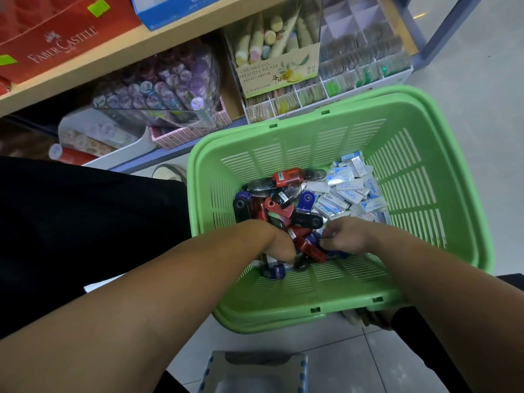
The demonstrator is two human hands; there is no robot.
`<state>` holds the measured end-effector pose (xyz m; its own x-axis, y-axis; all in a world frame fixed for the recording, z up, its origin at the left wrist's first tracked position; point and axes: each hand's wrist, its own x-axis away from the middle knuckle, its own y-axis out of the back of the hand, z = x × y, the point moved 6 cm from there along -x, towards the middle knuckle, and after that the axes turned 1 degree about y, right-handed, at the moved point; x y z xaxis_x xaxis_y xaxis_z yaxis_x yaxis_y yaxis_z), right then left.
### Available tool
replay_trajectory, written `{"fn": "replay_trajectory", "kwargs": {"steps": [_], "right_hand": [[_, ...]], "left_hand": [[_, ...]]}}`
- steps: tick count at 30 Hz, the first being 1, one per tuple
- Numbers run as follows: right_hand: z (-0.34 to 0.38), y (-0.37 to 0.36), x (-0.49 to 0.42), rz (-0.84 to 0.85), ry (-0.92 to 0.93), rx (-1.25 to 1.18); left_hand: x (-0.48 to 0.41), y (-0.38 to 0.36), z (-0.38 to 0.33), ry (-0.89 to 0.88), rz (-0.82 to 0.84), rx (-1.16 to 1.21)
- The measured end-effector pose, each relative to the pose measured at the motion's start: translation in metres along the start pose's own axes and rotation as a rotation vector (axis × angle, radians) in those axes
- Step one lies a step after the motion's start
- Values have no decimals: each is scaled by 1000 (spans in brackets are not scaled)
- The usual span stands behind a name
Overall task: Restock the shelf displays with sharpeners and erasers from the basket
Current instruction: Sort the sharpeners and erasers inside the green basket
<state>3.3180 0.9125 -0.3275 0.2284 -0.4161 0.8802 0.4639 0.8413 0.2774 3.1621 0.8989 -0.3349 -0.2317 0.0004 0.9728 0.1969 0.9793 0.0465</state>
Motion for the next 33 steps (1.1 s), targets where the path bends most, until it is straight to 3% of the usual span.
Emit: {"fn": "replay_trajectory", "kwargs": {"steps": [10,19,29,33], "right_hand": [[-1,-7,0,30,-26,-36],[-2,-8,-2,50,-36,-49],[6,-9,7,34,-68,-34],[9,-9,8,27,-115,-100]], "left_hand": [[2,-13,3,20,65,348],[8,-8,10,28,47,349],[20,7,6,-35,-170,542],[43,27,6,-57,-257,495]]}}
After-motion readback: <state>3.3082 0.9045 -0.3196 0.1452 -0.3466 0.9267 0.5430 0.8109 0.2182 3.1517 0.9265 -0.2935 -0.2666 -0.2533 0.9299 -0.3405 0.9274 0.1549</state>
